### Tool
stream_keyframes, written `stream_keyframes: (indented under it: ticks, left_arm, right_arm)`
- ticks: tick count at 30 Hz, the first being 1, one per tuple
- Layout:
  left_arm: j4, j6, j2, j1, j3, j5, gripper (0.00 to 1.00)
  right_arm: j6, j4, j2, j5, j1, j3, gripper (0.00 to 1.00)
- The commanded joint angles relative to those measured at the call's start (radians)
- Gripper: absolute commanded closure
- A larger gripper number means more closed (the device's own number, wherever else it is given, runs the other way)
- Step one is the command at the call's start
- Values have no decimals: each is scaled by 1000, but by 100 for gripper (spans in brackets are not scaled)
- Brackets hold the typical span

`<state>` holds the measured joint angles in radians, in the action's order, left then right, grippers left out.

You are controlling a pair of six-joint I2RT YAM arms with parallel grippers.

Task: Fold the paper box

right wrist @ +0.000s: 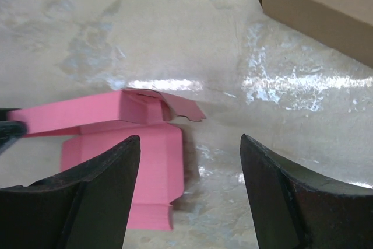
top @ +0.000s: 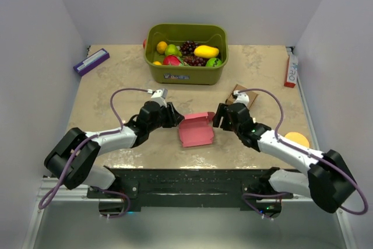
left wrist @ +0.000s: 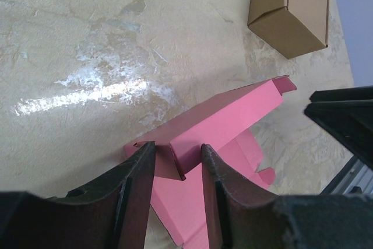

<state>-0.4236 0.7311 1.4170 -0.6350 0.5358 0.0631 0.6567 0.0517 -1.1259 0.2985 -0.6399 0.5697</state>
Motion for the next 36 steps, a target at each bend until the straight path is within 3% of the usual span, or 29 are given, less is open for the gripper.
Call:
stream_keyframes:
  ticks: [1, 18, 22, 23, 27, 36]
  left_arm:
    - [42, -39, -4, 3, 26, -20, 59]
    - [46, -44, 3, 3, 30, -17, 59]
    - [46, -44, 5, 1, 27, -17, 59]
    - [46, -45, 7, 3, 27, -17, 59]
    - [42, -42, 11, 3, 27, -16, 59]
    - [36, -36, 14, -2, 32, -19, 60]
  right_arm:
    - [-61, -42, -93, 16, 3, 18, 28]
    - [-281, -292, -279, -48, 3, 27, 48]
    - [-296, -329, -244, -102, 0, -5, 66]
    - [-296, -335, -233, -108, 2, -14, 76]
    - [-299, -340, -180, -128, 0, -40, 91]
    - [-275, -288, -181, -168, -23, -22, 98]
